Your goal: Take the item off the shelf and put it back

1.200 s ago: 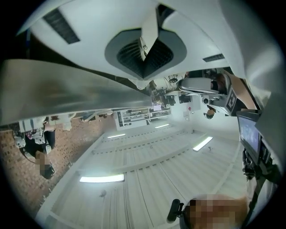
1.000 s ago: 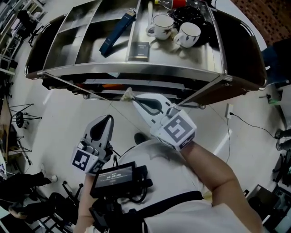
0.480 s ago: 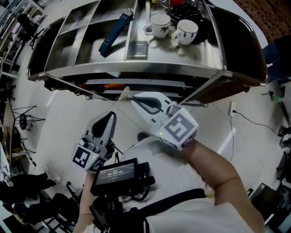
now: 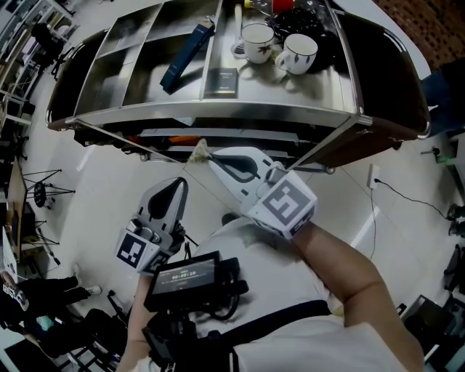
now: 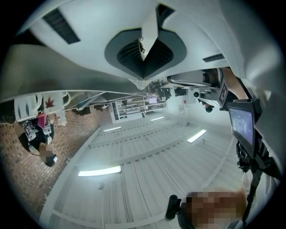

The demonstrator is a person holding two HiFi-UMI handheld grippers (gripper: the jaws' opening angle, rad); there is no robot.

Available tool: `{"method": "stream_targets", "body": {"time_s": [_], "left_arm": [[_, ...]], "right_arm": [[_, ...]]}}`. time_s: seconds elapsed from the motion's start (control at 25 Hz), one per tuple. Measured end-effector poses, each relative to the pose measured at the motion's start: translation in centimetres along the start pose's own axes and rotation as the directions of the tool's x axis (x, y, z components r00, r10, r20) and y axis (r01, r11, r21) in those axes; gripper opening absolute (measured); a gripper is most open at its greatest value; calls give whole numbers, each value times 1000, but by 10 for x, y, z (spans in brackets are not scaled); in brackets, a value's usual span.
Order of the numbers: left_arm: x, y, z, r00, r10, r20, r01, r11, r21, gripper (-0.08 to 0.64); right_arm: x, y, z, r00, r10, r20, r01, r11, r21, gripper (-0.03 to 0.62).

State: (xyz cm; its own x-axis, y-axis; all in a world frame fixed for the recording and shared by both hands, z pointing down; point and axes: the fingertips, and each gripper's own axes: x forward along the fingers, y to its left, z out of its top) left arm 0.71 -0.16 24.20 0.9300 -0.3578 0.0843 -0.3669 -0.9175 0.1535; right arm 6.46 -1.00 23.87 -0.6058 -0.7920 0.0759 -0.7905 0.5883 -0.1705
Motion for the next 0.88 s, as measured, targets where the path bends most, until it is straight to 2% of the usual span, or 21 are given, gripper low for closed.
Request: {"method": "stream_targets", "body": {"time_s": [0.88], "left_arm": [[2,3,1,1000,-16,10,16,1000,2,7]], "right_arm": [[4,-4,-3,1000,-8,9,7,1000,10,0]]}}
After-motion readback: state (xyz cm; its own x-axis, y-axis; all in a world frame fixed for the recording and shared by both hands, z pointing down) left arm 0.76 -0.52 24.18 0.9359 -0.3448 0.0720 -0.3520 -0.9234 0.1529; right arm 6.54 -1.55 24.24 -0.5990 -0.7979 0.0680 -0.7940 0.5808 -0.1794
